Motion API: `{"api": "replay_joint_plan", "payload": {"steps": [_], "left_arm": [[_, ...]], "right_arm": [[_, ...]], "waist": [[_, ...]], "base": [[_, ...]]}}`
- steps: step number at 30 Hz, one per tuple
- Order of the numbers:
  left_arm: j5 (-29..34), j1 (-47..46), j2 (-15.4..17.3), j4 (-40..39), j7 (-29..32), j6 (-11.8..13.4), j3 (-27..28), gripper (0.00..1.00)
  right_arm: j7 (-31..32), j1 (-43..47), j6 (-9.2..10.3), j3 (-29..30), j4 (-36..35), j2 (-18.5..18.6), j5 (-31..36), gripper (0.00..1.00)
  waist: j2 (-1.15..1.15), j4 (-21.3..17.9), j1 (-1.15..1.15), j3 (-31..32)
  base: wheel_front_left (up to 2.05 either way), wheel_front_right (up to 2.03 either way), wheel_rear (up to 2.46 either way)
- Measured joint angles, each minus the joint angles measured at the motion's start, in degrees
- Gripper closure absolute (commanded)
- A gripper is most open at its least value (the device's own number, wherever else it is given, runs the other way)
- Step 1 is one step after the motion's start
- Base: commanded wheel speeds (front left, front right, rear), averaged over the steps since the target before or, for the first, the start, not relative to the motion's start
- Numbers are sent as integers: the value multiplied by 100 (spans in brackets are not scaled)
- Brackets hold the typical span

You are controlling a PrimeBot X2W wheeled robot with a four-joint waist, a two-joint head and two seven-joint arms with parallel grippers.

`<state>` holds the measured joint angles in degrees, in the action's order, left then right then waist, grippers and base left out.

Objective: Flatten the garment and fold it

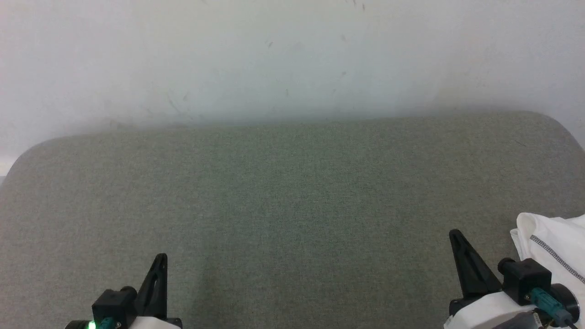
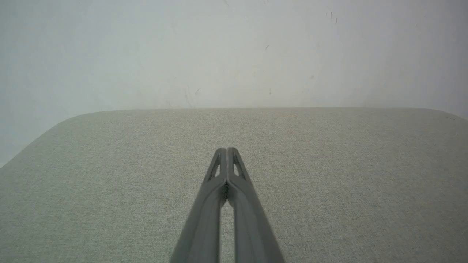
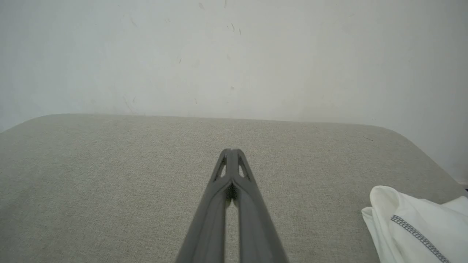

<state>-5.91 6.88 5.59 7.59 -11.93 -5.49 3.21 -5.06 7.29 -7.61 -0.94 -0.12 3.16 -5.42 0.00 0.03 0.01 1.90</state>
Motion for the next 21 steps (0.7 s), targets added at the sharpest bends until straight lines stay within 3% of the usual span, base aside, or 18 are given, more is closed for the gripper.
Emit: {"api": "replay_joint_plan", "payload": {"steps": [21], "left_arm": [[98,-117,-54,-151,242,105,-69,100]], "right_arm": [[100,-116,0,22,1,-1,113,100]], "waist": [[0,-1,0,-39]], "base": [[0,0,0]]}}
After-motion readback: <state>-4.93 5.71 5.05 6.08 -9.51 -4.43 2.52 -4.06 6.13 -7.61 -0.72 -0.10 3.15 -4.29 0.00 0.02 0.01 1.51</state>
